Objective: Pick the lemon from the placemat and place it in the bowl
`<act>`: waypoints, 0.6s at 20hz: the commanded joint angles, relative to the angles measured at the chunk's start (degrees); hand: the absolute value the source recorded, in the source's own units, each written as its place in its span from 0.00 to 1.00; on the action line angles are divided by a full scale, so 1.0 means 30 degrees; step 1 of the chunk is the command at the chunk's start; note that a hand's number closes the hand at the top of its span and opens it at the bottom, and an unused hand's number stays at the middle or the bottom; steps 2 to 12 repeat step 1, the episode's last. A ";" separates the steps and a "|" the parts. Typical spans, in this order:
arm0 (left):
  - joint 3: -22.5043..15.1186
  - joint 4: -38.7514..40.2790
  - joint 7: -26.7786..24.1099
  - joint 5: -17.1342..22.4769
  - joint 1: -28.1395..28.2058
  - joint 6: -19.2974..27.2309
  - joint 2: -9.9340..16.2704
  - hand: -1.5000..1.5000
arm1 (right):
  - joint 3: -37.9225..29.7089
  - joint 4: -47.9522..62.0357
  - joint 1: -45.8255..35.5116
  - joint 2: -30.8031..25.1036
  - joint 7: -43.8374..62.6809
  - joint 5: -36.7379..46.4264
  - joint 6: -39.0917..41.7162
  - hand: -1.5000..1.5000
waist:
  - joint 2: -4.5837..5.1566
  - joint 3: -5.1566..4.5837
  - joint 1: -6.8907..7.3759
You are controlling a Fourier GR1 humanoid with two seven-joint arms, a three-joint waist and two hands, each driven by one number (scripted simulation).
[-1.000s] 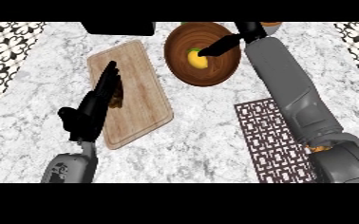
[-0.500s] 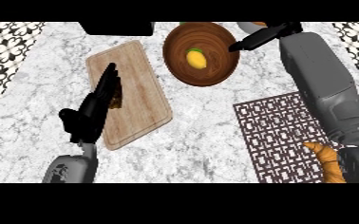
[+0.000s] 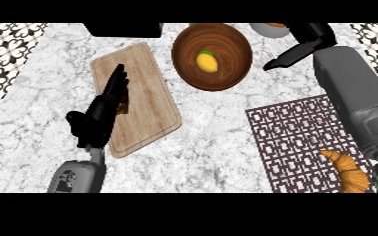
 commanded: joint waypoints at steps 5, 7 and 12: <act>0.0183 0.0884 -0.0271 -0.0048 -0.0728 -0.0023 -0.0057 0.50 | 0.0365 0.0183 0.0921 -0.0335 -0.1294 0.0474 0.0397 0.00 | 0.0047 0.0005 0.0031; 0.0183 0.0884 -0.0271 -0.0048 -0.0728 -0.0023 -0.0057 0.50 | 0.0365 0.0183 0.0921 -0.0335 -0.1294 0.0474 0.0397 0.00 | 0.0047 0.0005 0.0031; 0.0183 0.0884 -0.0271 -0.0048 -0.0728 -0.0023 -0.0057 0.50 | 0.0365 0.0183 0.0921 -0.0335 -0.1294 0.0474 0.0397 0.00 | 0.0047 0.0005 0.0031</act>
